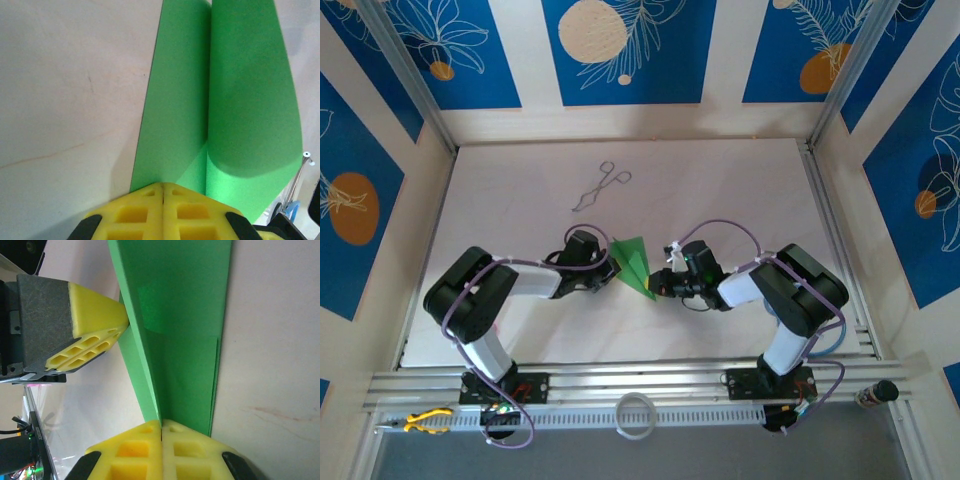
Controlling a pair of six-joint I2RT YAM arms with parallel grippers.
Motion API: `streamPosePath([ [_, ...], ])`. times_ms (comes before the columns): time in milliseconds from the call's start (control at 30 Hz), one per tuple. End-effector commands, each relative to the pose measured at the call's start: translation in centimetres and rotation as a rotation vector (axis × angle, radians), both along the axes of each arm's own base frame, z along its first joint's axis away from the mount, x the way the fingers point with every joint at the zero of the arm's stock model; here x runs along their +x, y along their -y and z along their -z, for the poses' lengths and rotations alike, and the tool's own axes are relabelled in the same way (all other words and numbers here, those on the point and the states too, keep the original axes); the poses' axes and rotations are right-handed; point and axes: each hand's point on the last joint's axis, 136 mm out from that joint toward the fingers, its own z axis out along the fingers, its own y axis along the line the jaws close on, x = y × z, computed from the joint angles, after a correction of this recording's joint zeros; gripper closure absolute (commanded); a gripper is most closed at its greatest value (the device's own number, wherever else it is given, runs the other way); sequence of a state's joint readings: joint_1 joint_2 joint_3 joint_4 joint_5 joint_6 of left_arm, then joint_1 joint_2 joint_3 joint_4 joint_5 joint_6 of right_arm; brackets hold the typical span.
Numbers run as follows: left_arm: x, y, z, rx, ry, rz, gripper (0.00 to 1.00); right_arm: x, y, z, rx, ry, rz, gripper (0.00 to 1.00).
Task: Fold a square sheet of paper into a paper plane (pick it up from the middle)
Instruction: Fourth fold the wing at the center of the table.
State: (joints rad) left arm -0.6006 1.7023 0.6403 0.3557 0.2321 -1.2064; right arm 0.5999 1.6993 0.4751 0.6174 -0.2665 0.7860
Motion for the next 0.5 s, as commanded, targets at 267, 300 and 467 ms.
streamPosePath([
  [267, -1.0, -1.13, 0.94, 0.054, -0.031, -0.018, 0.94, -0.29, 0.68, 0.77, -0.001, -0.032, 0.029, 0.98],
  [300, -1.05, -1.17, 0.98, 0.055, -0.032, -0.018, 0.94, -0.26, 0.68, 0.76, 0.001, -0.033, 0.029, 0.98],
  [467, -1.02, -1.23, 0.89, 0.057, -0.028, -0.021, 0.94, -0.34, 0.79, 1.08, -0.003, -0.044, 0.036, 0.98],
])
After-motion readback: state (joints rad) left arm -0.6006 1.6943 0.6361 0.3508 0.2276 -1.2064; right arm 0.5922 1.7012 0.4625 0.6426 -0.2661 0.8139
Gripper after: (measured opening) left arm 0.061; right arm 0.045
